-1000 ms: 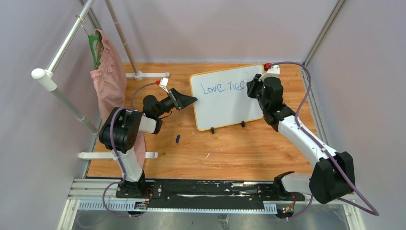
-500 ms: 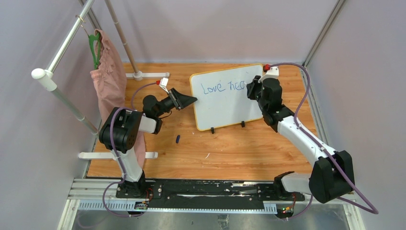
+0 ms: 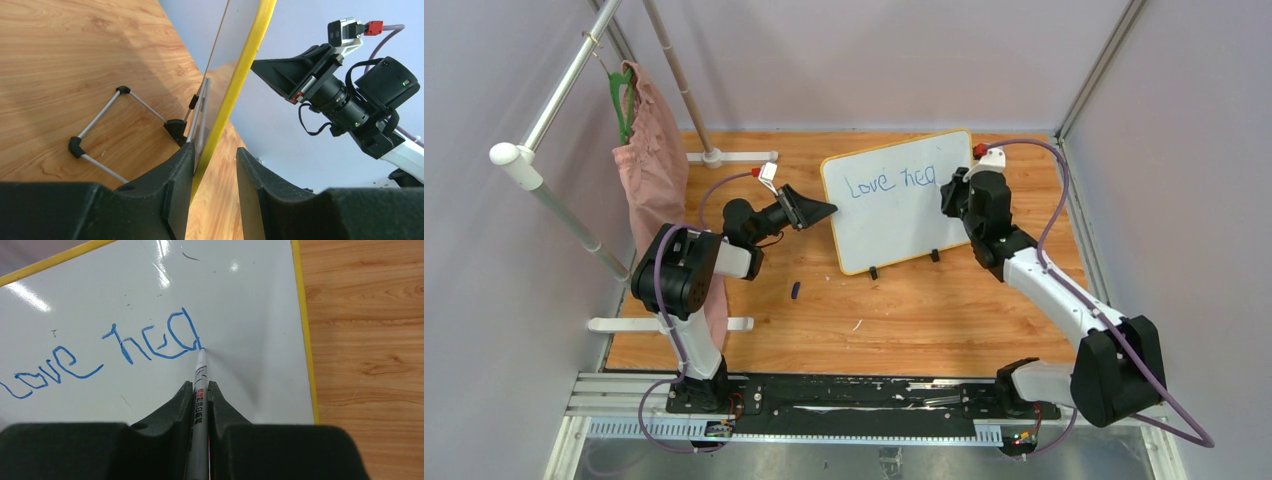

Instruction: Write a sentence on the whiteboard

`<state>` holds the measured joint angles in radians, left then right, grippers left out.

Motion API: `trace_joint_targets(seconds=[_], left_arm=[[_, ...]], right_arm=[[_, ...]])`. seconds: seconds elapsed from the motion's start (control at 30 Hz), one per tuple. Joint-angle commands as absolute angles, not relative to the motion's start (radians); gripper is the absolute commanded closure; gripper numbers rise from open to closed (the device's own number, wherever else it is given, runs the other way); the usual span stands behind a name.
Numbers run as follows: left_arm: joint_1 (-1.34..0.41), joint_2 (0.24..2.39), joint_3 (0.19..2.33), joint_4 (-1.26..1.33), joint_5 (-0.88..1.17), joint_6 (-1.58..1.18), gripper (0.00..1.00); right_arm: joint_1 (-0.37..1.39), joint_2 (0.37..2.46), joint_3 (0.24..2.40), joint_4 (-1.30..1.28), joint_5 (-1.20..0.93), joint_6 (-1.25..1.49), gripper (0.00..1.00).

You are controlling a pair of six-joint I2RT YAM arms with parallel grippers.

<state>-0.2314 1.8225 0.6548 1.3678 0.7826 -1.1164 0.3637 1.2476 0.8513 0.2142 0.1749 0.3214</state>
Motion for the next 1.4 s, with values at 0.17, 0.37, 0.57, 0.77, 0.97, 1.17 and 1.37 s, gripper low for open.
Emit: trace_joint_targets(seconds=[0.17,0.37,0.57,0.77,0.97,1.17,1.37], left_arm=[[-0.236,1.799,0.658,1.413,0.798,-1.118,0.59],[-0.236,1.803,0.658,1.414,0.795,-1.118,0.59],[-0.236,1.806,0.655,1.413,0.795,-1.115,0.59],[-0.236,1.811,0.657,1.413,0.795,-1.113,0.59],[-0.236,1.815,0.659,1.411,0.796,-1.112,0.59],[-0.236,1.815,0.657,1.408,0.796,-1.108,0.6],[-0.236,1.806,0.657,1.383,0.795,-1.087,0.7]], right_arm=[[0.347,1.17,0.823,0.208,0.219,0.333,1.0],[0.344,1.119,0.821,0.31,0.194,0.326,1.0],[0.32,1.172,0.876,0.326,0.168,0.329,1.0],[0.308,1.22,0.908,0.368,0.145,0.341,1.0],[0.304,1.24,0.923,0.404,0.146,0.34,1.0],[0.302,1.257,0.946,0.399,0.139,0.338,1.0],[0.302,1.236,0.933,0.399,0.137,0.333,1.0]])
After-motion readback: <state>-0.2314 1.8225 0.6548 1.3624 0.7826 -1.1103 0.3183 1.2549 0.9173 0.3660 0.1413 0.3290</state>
